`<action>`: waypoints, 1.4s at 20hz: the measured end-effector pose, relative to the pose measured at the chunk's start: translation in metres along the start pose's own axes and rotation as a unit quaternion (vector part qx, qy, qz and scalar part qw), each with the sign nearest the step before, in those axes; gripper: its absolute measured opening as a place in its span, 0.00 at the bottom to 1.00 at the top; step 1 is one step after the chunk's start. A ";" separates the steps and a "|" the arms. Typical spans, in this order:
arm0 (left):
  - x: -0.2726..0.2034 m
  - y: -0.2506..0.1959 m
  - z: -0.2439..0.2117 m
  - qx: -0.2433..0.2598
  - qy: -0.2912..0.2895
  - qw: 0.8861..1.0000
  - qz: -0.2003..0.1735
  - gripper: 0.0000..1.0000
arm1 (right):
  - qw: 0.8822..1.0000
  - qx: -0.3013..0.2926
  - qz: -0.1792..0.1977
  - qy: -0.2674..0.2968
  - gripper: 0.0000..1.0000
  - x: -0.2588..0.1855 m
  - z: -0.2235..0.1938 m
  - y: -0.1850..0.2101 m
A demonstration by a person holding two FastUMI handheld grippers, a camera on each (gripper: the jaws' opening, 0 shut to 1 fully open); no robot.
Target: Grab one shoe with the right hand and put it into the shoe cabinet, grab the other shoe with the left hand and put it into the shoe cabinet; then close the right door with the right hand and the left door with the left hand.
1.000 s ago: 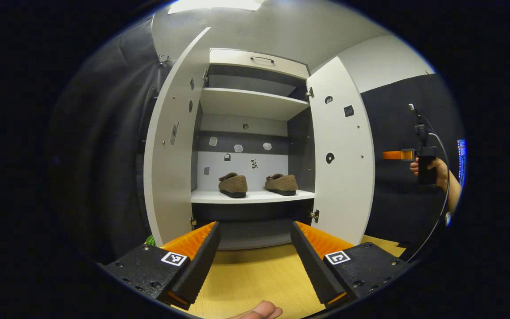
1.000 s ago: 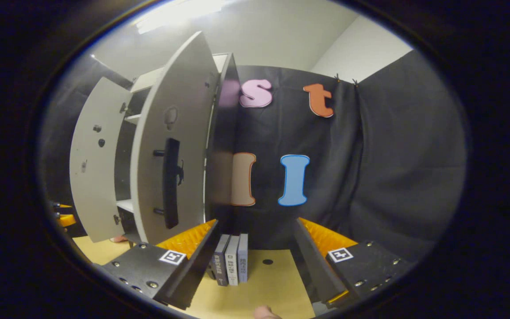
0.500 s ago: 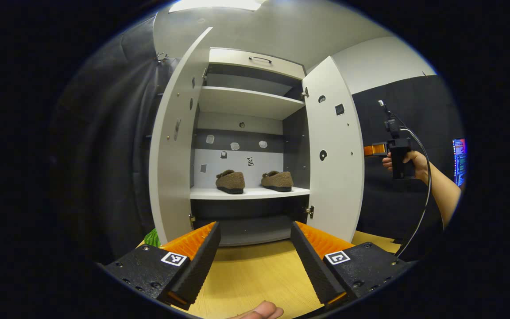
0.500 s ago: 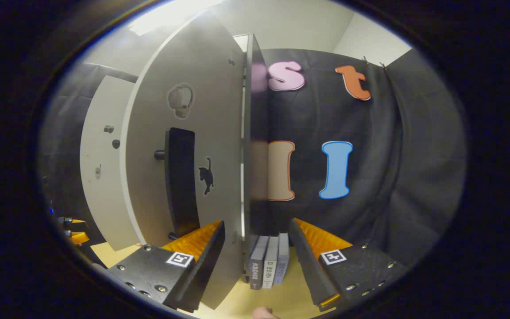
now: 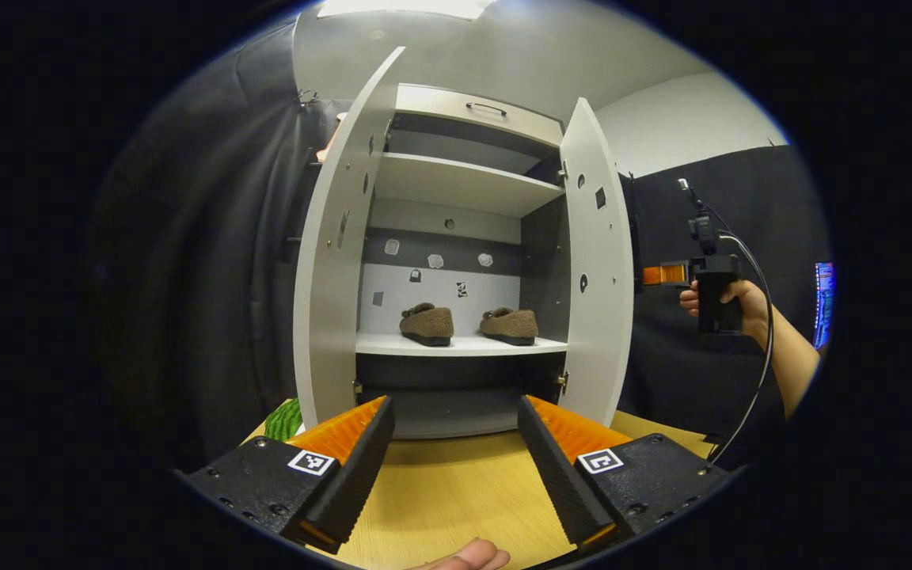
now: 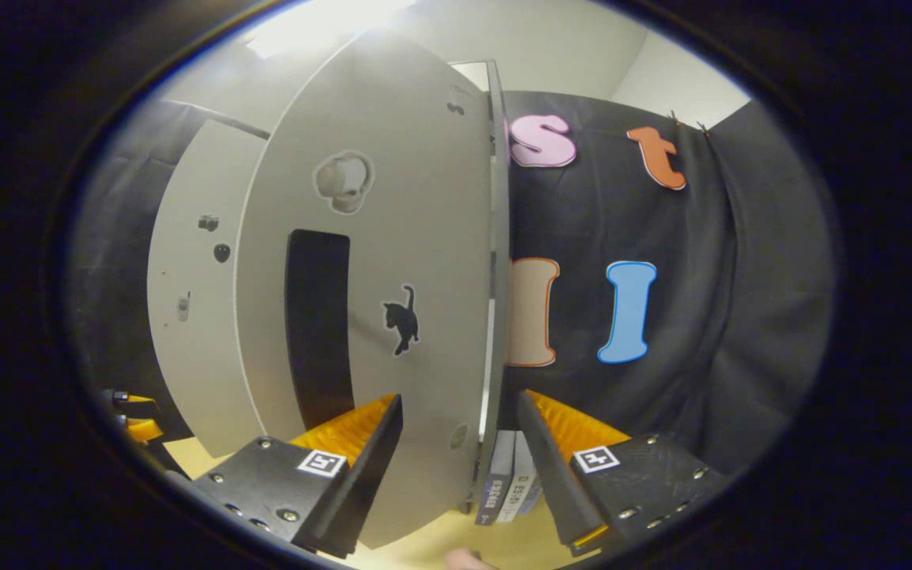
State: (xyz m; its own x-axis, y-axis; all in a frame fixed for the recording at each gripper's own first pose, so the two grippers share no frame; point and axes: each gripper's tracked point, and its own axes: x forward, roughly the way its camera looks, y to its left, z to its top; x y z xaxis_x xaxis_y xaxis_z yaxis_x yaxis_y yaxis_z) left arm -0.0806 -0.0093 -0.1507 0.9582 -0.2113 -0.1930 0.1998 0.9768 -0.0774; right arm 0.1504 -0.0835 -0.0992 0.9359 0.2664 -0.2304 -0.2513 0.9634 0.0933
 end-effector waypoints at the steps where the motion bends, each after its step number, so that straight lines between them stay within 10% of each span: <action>1: 0.001 0.002 -0.002 0.001 0.001 1.000 0.001 0.96 | 1.000 0.007 0.000 0.000 0.87 0.002 -0.001 0.006; 18: -0.023 0.049 0.010 0.004 -0.019 0.999 0.027 0.96 | 1.000 0.013 0.002 -0.020 0.96 0.017 -0.021 0.068; 28: -0.051 0.135 0.045 0.011 -0.031 0.993 0.113 0.96 | 0.999 0.021 0.048 -0.012 0.96 -0.023 -0.058 0.106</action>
State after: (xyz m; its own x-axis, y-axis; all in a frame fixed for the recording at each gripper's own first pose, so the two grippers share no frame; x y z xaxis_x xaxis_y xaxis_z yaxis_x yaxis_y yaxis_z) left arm -0.0931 0.1350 -0.1074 0.9898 0.0155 -0.1414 -0.0180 0.9997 -0.0169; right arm 0.0880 0.0139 -0.1402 0.9142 0.3556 -0.1944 -0.3297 0.9315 0.1536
